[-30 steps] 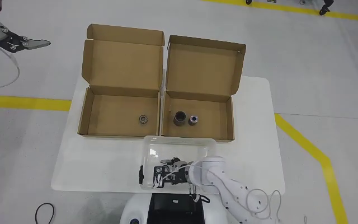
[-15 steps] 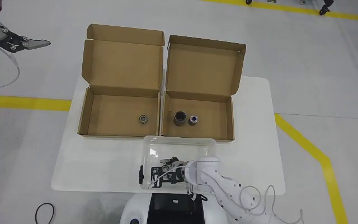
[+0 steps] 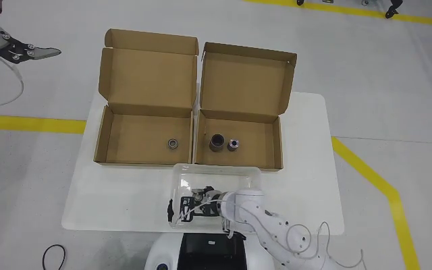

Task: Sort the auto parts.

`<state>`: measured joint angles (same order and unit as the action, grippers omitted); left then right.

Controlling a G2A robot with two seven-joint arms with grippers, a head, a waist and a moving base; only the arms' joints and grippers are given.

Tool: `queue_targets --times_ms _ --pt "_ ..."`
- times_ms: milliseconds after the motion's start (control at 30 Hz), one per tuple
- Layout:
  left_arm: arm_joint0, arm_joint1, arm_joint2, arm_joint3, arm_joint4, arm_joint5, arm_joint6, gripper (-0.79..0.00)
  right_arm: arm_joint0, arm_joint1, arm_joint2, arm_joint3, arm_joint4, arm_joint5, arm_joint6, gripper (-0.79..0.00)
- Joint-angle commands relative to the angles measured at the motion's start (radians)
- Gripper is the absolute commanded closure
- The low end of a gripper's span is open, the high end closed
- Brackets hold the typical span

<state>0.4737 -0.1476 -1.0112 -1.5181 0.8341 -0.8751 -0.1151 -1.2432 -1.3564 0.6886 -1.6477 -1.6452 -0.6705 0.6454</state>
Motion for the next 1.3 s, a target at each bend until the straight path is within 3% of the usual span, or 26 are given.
queue_targets --times_ms 0,767,1267 --pt "0.0 0.0 0.0 0.0 0.0 0.0 0.0 -0.785 -0.006 0.003 0.009 -0.009 0.005 0.006 -0.017 0.0" --pt "0.0 0.0 0.0 0.0 0.0 0.0 0.0 -0.785 -0.112 0.066 0.208 -0.17 0.156 -0.045 -0.478 0.0" --pt "0.0 0.0 0.0 0.0 0.0 0.0 0.0 -0.785 -0.038 0.062 0.234 -0.268 0.283 -0.008 -0.605 0.0"
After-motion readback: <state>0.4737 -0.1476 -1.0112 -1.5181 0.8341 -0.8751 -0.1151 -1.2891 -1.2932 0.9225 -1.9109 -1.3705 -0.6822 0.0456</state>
